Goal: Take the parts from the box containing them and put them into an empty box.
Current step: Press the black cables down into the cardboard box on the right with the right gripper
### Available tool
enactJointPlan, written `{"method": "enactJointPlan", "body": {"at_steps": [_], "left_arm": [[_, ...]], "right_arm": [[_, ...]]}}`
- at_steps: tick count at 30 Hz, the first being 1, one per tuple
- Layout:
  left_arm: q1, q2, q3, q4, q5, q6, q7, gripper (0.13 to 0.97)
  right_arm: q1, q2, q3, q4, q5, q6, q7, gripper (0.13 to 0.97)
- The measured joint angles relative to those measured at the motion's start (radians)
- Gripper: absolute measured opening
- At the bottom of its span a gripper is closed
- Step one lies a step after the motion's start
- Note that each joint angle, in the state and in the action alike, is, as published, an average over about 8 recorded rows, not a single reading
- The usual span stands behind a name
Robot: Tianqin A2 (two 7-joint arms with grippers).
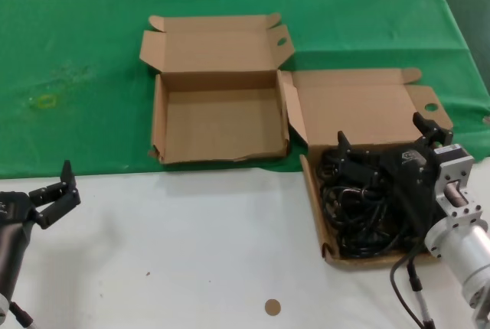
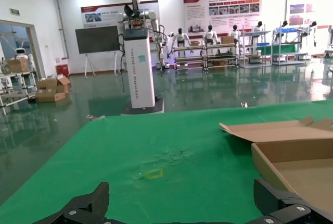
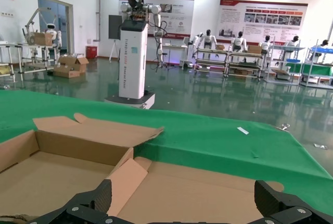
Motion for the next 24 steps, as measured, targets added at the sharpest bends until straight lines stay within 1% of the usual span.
{"method": "enactJointPlan", "body": {"at_steps": [24], "left_arm": [[0.0, 0.0, 0.0, 0.0, 0.0, 0.0, 0.0, 0.964]], "right_arm": [[0.0, 0.0, 0.0, 0.0, 0.0, 0.0, 0.0, 0.966]]}}
